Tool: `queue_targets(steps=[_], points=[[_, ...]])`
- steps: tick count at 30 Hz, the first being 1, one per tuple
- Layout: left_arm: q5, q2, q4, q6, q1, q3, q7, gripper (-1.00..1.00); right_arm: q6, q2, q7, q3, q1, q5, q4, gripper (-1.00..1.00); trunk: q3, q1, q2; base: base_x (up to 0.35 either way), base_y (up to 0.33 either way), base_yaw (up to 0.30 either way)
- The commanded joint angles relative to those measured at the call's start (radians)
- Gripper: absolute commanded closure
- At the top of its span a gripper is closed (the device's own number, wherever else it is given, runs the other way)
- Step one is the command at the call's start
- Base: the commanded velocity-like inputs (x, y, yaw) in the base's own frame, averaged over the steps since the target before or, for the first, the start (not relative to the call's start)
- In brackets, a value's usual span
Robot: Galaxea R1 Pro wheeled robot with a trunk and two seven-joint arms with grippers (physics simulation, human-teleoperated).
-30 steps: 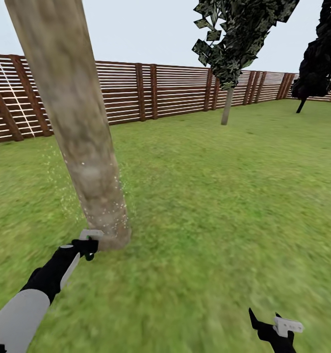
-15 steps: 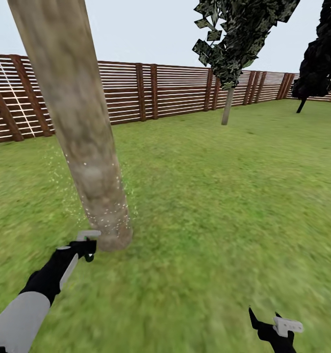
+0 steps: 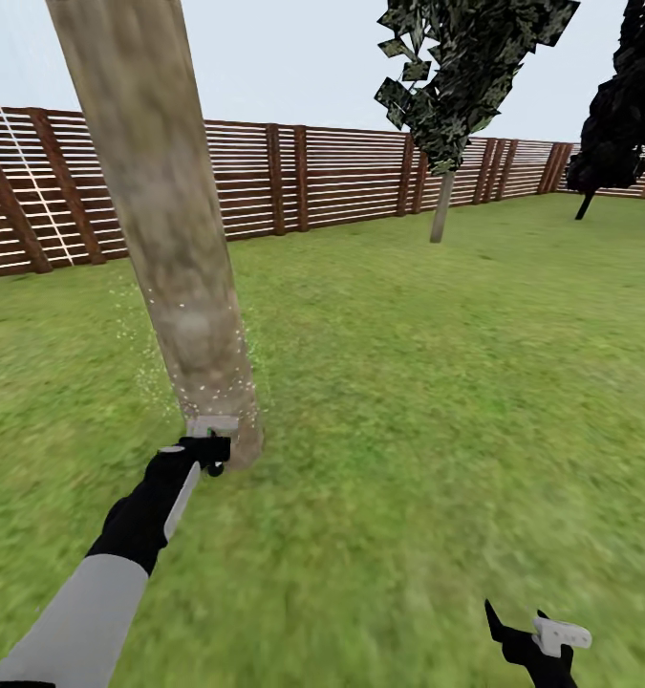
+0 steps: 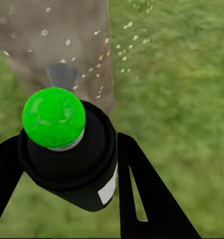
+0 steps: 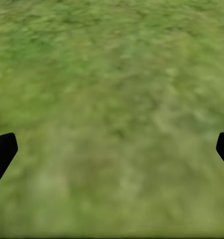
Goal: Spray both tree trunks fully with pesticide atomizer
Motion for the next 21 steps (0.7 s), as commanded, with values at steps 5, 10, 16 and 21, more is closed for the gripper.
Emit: queue_targets(steps=[5, 10, 16, 21], points=[[-0.002, 0.024, -0.213, 0.136, 0.009, 0.071, 0.035, 1.00, 0.000, 0.000, 0.000, 0.000, 0.000, 0.000, 0.000, -1.00, 0.000, 0.000, 0.000, -0.003, 0.000, 0.000], [-0.006, 0.012, -0.255, 0.169, 0.008, 0.035, 0.038, 1.00, 0.000, 0.000, 0.000, 0.000, 0.000, 0.000, 0.000, -1.00, 0.000, 0.000, 0.000, -0.176, 0.000, 0.000], [-0.010, 0.016, -0.320, 0.232, 0.000, 0.075, 0.039, 1.00, 0.000, 0.000, 0.000, 0.000, 0.000, 0.000, 0.000, -1.00, 0.000, 0.000, 0.000, -0.073, 0.000, 0.000], [-0.006, -0.005, -0.377, 0.355, -0.003, -0.049, 0.039, 1.00, 0.000, 0.000, 0.000, 0.000, 0.000, 0.000, 0.000, -1.00, 0.000, 0.000, 0.000, 0.000, 0.000, 0.000]])
